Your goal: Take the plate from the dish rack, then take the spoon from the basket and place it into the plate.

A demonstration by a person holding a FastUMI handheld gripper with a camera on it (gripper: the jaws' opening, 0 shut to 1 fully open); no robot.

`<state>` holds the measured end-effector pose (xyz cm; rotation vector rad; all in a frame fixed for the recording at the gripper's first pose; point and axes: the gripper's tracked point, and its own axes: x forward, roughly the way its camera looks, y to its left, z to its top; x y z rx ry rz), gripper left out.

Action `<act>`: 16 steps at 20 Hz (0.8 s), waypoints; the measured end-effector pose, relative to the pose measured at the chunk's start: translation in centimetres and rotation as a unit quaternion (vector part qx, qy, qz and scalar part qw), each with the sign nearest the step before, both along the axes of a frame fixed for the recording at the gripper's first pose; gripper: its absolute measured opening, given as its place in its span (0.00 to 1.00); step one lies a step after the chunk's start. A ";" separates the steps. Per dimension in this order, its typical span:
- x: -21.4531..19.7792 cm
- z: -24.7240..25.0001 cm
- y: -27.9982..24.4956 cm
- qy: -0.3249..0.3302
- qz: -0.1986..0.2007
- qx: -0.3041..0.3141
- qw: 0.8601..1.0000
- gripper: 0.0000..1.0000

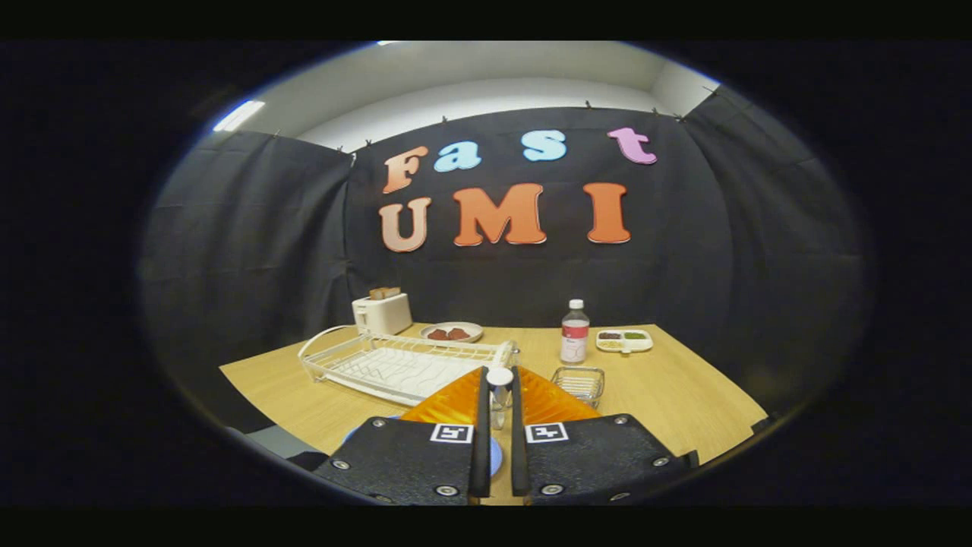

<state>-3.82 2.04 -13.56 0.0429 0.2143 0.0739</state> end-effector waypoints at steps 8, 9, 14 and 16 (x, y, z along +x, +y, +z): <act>-0.7 -3.3 5.8 0.025 0.094 0.045 0.994 0.11; -0.6 -3.7 6.2 0.029 0.098 0.055 0.993 0.11; -0.7 -6.3 7.4 0.054 0.115 0.070 0.989 0.11; -0.7 -6.8 7.7 0.055 0.120 0.083 0.988 0.11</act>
